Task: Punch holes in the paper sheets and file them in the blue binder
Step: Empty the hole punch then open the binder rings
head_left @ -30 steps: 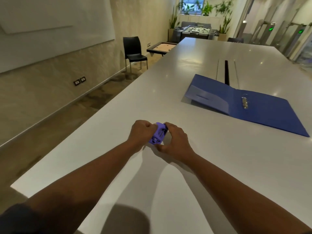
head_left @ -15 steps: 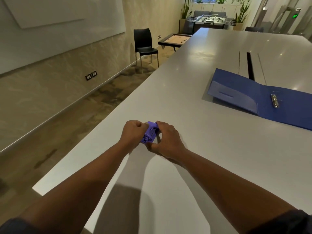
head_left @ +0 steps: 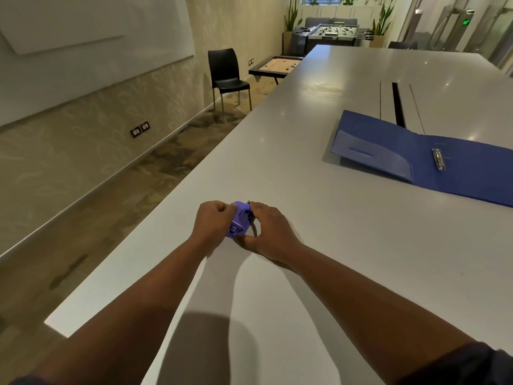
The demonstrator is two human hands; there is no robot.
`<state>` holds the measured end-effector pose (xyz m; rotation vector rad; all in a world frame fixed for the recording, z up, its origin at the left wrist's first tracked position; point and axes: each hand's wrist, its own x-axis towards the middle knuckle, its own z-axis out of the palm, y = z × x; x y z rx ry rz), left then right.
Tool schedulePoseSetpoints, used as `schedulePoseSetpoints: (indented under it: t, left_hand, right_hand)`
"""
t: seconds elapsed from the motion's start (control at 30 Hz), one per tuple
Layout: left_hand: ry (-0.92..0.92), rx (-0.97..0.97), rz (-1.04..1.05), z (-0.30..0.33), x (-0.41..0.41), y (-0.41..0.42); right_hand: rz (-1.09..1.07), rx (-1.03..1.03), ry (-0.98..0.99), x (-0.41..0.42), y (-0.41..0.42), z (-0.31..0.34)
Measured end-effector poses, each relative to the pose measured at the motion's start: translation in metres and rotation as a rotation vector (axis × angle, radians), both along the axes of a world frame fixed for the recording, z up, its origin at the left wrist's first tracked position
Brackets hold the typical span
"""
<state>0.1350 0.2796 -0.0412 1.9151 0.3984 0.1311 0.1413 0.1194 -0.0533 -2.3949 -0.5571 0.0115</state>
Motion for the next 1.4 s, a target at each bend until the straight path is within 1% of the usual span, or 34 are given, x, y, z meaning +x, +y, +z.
schedulePoseSetpoints:
  t: [0.17,0.23,0.3,0.33,0.37,0.43,0.5,0.57,0.67,0.8,0.93,1.03,1.2,1.27,1.33,1.4]
  left_hand:
    - [-0.037,0.01,0.06,-0.002,-0.004,-0.009]
    - [-0.035,-0.021,0.099,-0.003,-0.004,-0.013]
    - [-0.02,-0.071,0.177,0.0,-0.005,-0.02]
    - [-0.043,-0.051,0.231,0.003,-0.005,-0.024]
    - [-0.094,0.037,0.267,0.005,-0.006,-0.03]
    - [-0.218,0.291,0.27,0.013,-0.008,-0.046]
    - [-0.312,0.418,0.207,0.018,-0.007,-0.066]
    - [-0.373,0.437,0.134,0.018,-0.004,-0.088]
    - [-0.403,0.393,-0.006,0.011,0.002,-0.124]
    - [-0.415,0.286,-0.197,0.004,0.009,-0.174]
    - [-0.335,0.221,-0.304,-0.002,0.016,-0.225]
    - [-0.336,0.231,-0.376,-0.004,0.022,-0.261]
    - [-0.378,0.397,-0.491,-0.005,0.042,-0.306]
    - [-0.394,0.527,-0.523,-0.004,0.056,-0.321]
    - [-0.425,0.696,-0.541,-0.002,0.073,-0.334]
    - [-0.484,0.842,-0.567,-0.002,0.092,-0.344]
  right_hand:
    - [0.002,0.126,0.078,-0.005,-0.016,0.006]
    - [-0.019,0.087,0.114,-0.009,-0.027,0.007]
    - [-0.035,0.048,0.109,-0.011,-0.039,0.006]
    - [-0.047,0.044,0.104,-0.011,-0.046,0.005]
    - [-0.063,0.044,0.096,-0.01,-0.054,0.005]
    - [-0.106,0.047,0.08,-0.012,-0.07,0.009]
    - [-0.144,0.051,0.059,-0.014,-0.088,0.013]
    - [-0.18,0.045,0.046,-0.017,-0.112,0.016]
    - [-0.25,0.006,0.018,-0.022,-0.156,0.02]
    - [-0.366,-0.024,0.009,-0.03,-0.22,0.023]
    - [-0.476,-0.018,0.006,-0.036,-0.28,0.025]
    - [-0.546,-0.014,0.009,-0.04,-0.318,0.024]
    - [-0.633,-0.082,0.017,-0.041,-0.374,0.022]
    - [-0.644,-0.14,0.023,-0.043,-0.393,0.018]
    - [-0.636,-0.164,0.015,-0.045,-0.407,0.012]
    - [-0.628,-0.191,-0.015,-0.041,-0.417,0.008]
